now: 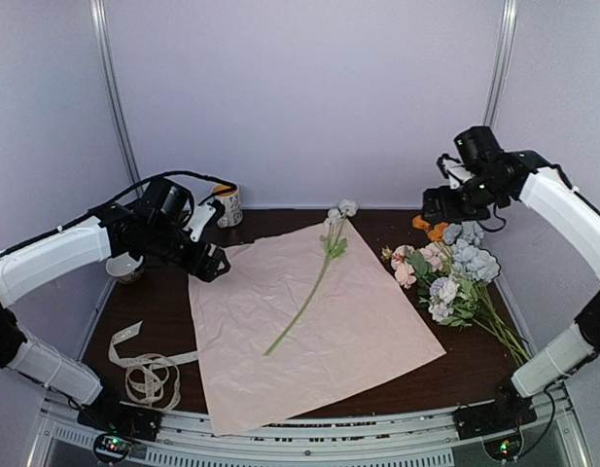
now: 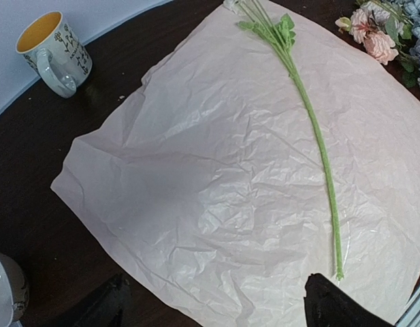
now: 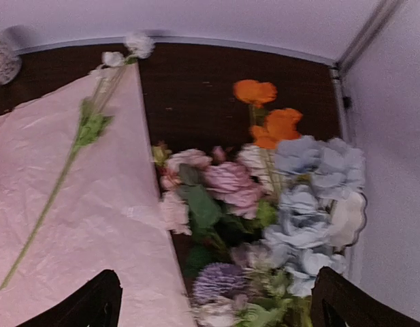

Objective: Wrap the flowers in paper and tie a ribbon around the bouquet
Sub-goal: Pick up the fake flower from the corner of the board.

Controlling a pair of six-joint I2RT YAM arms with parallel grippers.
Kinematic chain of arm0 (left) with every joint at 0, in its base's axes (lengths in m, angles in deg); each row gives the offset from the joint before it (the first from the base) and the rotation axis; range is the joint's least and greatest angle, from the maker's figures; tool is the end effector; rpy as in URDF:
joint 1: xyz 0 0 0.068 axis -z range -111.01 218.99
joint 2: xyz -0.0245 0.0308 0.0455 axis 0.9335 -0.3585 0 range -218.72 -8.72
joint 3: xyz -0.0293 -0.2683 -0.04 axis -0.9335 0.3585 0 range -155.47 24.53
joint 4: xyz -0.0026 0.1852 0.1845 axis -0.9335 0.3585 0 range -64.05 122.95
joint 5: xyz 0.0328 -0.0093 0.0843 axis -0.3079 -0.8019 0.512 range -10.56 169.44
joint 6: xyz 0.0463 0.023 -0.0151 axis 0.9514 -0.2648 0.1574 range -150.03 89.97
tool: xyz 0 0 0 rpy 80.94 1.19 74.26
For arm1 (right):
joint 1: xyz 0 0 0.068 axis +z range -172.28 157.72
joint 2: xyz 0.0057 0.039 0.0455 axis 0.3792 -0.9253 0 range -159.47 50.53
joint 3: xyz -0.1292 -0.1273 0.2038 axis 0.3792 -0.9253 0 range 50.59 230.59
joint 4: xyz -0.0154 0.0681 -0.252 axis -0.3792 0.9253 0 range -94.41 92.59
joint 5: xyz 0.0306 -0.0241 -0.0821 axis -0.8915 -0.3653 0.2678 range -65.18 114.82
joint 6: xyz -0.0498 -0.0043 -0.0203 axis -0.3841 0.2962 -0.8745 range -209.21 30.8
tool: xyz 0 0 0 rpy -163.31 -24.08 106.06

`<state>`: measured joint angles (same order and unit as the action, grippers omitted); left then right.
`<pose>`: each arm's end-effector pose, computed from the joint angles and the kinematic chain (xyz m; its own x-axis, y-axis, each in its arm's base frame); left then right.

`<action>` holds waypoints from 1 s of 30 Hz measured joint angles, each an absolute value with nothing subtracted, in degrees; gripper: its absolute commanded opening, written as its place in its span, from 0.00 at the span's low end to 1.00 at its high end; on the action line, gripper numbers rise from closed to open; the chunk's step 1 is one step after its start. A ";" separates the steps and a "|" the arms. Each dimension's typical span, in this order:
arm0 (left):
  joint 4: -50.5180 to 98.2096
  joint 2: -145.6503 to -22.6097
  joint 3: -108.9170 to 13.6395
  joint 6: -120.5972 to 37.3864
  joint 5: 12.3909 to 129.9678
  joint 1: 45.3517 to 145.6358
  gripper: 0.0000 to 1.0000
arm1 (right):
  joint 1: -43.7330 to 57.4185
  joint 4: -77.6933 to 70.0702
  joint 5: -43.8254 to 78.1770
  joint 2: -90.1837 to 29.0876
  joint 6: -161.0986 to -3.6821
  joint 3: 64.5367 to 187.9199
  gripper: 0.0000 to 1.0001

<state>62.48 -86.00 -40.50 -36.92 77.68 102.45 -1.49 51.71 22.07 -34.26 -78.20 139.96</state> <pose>0.2382 -0.1588 0.2954 -0.6912 0.3130 -0.6514 0.4885 0.8666 -0.1020 0.2832 0.1094 0.3699 -0.7916 -0.0967 -0.6034 -0.2357 0.9593 0.1555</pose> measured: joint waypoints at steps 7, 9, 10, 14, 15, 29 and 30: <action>62.48 -85.19 -39.81 -36.55 77.64 102.45 0.90 | -10.40 52.34 43.32 -24.43 -95.23 120.02 0.70; 62.51 -85.08 -39.63 -36.48 77.68 102.45 0.90 | -11.65 52.10 44.13 -26.44 -97.19 115.56 0.65; 62.51 -85.10 -39.61 -36.44 77.68 102.45 0.90 | -12.77 51.97 43.67 -26.85 -98.02 113.03 0.60; 62.51 -85.06 -39.59 -36.31 77.53 102.45 0.89 | -19.17 52.61 40.78 -27.03 -99.51 111.08 0.46; 62.51 -85.04 -39.59 -36.31 77.46 102.45 0.89 | -20.96 52.39 39.78 -27.46 -99.64 111.63 0.47; 62.53 -84.12 -39.48 -35.87 77.05 102.45 0.89 | -27.80 52.17 29.68 -43.94 -98.29 116.02 0.36; 62.51 -84.05 -39.46 -35.85 77.05 102.45 0.89 | -27.85 52.54 29.68 -44.62 -98.18 116.29 0.32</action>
